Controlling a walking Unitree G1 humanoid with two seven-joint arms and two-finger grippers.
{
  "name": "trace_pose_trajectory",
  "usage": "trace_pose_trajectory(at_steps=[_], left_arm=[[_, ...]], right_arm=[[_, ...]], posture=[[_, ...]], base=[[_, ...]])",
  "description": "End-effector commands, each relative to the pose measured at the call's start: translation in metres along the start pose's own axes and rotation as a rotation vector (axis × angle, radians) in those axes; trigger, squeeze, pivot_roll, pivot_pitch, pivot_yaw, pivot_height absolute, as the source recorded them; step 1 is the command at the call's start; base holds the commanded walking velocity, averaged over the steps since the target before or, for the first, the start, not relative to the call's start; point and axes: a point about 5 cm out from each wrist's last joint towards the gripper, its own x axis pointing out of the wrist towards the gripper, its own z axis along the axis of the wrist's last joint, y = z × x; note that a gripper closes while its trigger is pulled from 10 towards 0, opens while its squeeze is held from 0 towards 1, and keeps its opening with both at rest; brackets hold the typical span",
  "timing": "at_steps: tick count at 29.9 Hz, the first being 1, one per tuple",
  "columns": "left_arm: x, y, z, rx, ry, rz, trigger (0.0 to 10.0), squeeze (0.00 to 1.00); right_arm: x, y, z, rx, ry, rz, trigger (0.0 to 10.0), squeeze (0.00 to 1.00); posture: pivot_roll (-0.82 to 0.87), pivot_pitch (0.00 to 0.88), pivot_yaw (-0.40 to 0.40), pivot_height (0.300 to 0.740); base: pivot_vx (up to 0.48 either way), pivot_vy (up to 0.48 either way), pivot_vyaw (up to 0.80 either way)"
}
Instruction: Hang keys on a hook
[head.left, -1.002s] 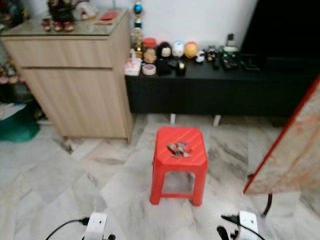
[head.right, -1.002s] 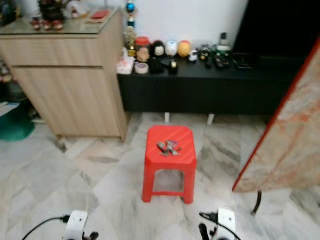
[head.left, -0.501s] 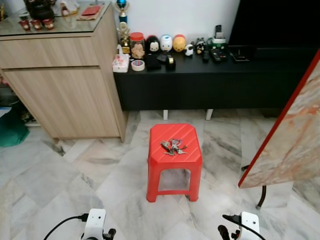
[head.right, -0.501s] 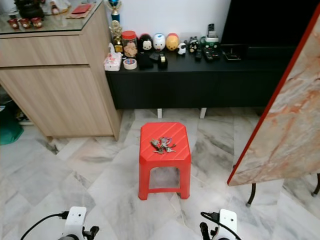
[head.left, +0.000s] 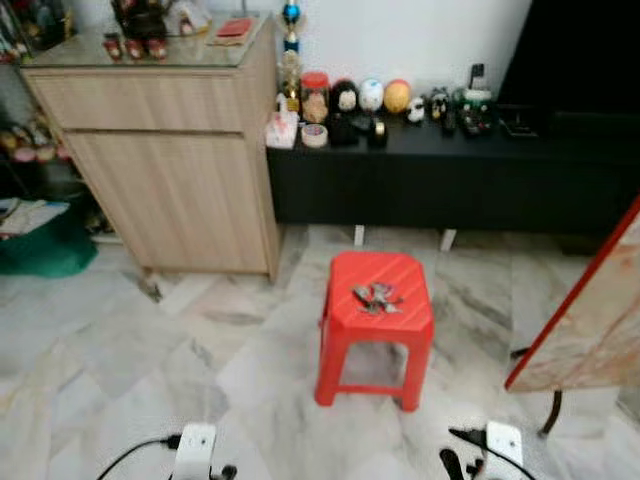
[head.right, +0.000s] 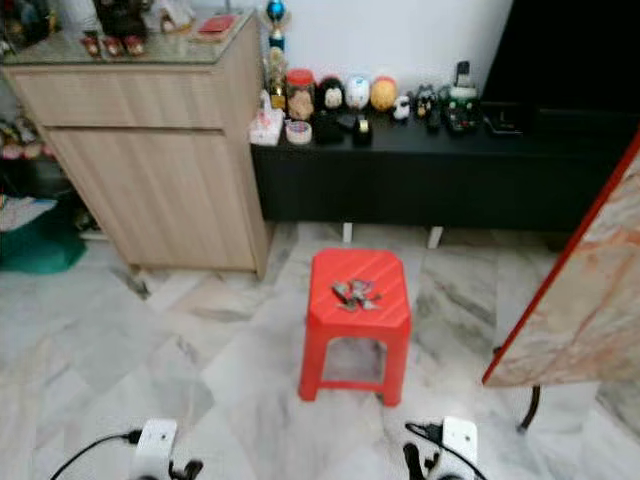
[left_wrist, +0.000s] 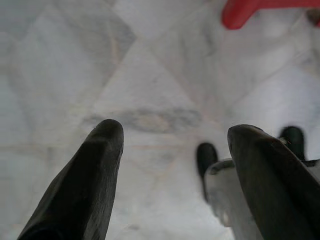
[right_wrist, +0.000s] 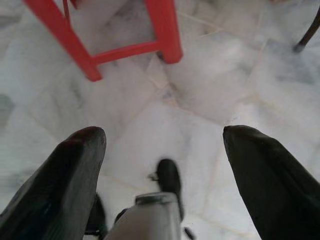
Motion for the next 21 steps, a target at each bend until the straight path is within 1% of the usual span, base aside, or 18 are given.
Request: trace_pose_trajectory(at_steps=[1, 6, 12, 21], left_arm=[[0.0006, -0.0009, 0.0011, 0.002, 0.004, -0.005, 10.0, 0.0], [0.0005, -0.001, 0.0006, 0.004, 0.006, -0.005, 10.0, 0.0], [0.0005, -0.0014, 0.001, 0.013, 0.0, -0.006, 10.0, 0.0], [0.0007, -0.0016, 0.003, 0.002, -0.014, -0.009, 10.0, 0.0]], right_arm=[[-0.0003, -0.0025, 0.0011, 0.011, -0.008, -0.011, 10.0, 0.0], [0.0, -0.0008, 0.0012, 0.008, -0.009, -0.007, 10.0, 0.0], [0.0, 0.0002, 0.0005, 0.008, -0.008, -0.004, 10.0, 0.0], [-0.0005, -0.0001, -0.0023, 0.009, 0.001, -0.009, 10.0, 0.0]], posture=[[-0.01, 0.008, 0.021, 0.74], [-0.01, 0.003, 0.022, 0.74], [-0.01, 0.002, 0.02, 0.74], [-0.01, 0.014, 0.019, 0.74]], base=[[0.0, 0.285, 0.0], [0.0, 0.273, 0.0], [0.0, 0.0, 0.0], [0.0, 0.0, 0.0]])
